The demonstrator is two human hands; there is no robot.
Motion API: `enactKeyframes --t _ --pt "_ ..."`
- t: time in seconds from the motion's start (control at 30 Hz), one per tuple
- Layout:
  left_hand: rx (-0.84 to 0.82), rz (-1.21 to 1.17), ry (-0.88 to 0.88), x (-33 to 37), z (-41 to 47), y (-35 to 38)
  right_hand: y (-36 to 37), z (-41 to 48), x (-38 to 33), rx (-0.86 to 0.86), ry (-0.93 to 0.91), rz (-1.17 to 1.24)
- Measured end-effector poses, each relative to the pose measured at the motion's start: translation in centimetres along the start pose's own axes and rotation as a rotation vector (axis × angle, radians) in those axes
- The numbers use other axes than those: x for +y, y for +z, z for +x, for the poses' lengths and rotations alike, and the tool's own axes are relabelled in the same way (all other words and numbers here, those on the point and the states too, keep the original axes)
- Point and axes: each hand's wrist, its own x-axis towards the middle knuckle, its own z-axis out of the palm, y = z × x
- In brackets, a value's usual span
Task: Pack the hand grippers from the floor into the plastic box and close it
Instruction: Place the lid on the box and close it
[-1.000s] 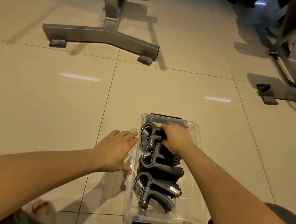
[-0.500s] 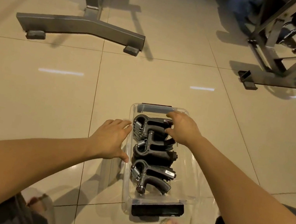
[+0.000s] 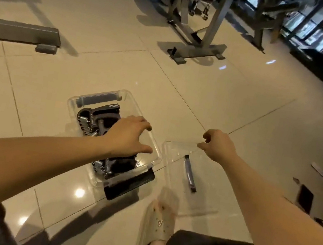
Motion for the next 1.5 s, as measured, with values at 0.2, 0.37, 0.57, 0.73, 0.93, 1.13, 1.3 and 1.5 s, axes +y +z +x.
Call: enactKeyframes --t 0.2,0.37,0.57,0.73,0.93,1.13,1.3,1.5 --pt "-0.087 0.077 0.073 4.5 6.8 6.2 8.9 -2.9 6.9 -0.066 0.238 0.151" --pt "-0.198 0.058 -0.040 5.4 14.3 11.7 15.6 -3.4 11.3 -0.105 0.483 0.302" --pt "-0.407 -0.131 -0.250 4.6 21.6 18.1 19.9 -2.6 17.1 -0.089 0.737 0.418" --pt "-0.441 -0.361 -0.471 3.7 23.2 22.3 22.5 -1.4 20.2 -0.030 0.975 0.770" --pt "-0.437 -0.649 -0.583 4.2 23.7 23.4 27.5 -0.3 22.9 0.079 1.029 0.976" --pt "-0.486 -0.849 -0.613 4.0 23.9 21.3 22.9 -1.1 19.8 0.239 1.068 1.124" --pt "-0.381 -0.899 -0.524 5.4 23.2 16.8 19.3 -0.9 18.3 0.398 1.083 1.122" --pt "-0.188 -0.890 -0.470 3.7 21.3 5.8 12.0 -0.3 14.2 0.587 0.937 1.252"
